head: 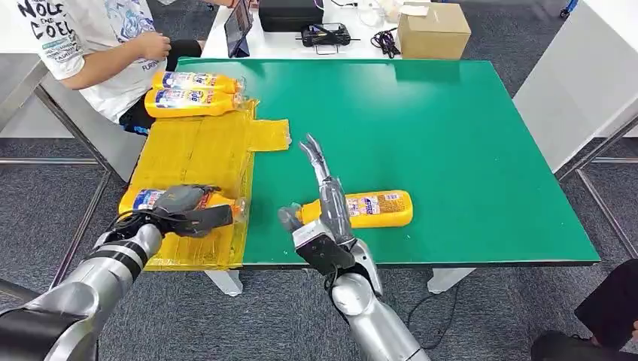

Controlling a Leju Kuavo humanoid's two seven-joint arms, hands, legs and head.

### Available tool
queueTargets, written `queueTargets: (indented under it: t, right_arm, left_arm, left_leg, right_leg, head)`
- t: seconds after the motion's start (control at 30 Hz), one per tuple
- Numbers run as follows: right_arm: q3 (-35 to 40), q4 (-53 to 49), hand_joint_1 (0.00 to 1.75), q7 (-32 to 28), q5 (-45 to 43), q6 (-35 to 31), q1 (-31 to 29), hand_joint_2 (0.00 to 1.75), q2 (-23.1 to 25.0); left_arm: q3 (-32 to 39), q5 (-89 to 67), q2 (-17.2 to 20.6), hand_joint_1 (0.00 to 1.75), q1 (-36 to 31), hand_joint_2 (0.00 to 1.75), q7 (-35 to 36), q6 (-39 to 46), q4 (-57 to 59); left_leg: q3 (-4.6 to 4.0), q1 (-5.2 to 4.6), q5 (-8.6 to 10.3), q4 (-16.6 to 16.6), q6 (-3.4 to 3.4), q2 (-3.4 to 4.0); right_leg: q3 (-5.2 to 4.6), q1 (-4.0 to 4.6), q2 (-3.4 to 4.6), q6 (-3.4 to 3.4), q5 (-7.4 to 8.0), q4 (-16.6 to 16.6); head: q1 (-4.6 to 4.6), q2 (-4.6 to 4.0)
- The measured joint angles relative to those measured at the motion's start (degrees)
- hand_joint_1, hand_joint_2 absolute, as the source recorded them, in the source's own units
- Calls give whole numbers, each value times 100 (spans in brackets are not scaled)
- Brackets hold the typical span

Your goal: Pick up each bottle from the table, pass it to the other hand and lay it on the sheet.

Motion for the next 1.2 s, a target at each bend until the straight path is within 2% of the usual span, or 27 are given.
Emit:
queueTargets:
  t: [0.4,0.7,0.77,0.87,1.03,1.13,1.2]
  right_arm:
    - [33,212,0,-79,-72,0,-101,175,33]
    - [48,341,0,-92,-107,-20,-145,175,66]
    - [50,365,0,-90,-96,-70,-151,175,68]
    - [57,374,0,-31,-37,-72,-149,175,70]
    - [61,374,0,26,9,-70,-147,175,70]
    - [99,391,0,114,118,-6,-147,175,68]
    - [153,435,0,162,144,122,-150,175,68]
  left_arm:
    - [332,822,63,0,0,0,-532,-831,-9]
    - [557,1503,85,0,89,0,-809,-1033,-70]
    - [711,1918,0,0,227,0,-875,-712,-177]
    - [1028,2319,-292,0,437,0,-720,250,-376]
    - [1242,2359,-538,0,602,0,-632,687,-584]
    - [1417,2039,-680,0,676,0,-625,2687,-835]
    - [1597,1111,-785,0,756,0,-585,4060,-1171]
  left_leg:
    - [42,0,0,-2,-1,-1]
    - [50,-1,0,-2,0,-1]
    - [52,-1,0,-1,0,0]
    - [47,-1,-1,-1,0,-2]
    - [42,-1,-1,-1,0,2]
    - [35,0,-1,-1,0,6]
    - [35,0,-1,-1,-1,6]
  right_leg:
    - [43,0,0,-2,-2,-2]
    - [48,-1,0,-2,-2,-3]
    - [46,-1,0,-2,-2,-4]
    - [44,0,-1,-2,-2,-4]
    - [39,0,1,-2,-2,-4]
    - [28,1,3,-1,-1,-3]
    - [26,2,3,-1,-1,-4]
  head:
    - [-2,0]
    - [2,0]
    - [0,0]
    - [2,0]
    - [0,0]
    - [0,0]
    - [0,0]
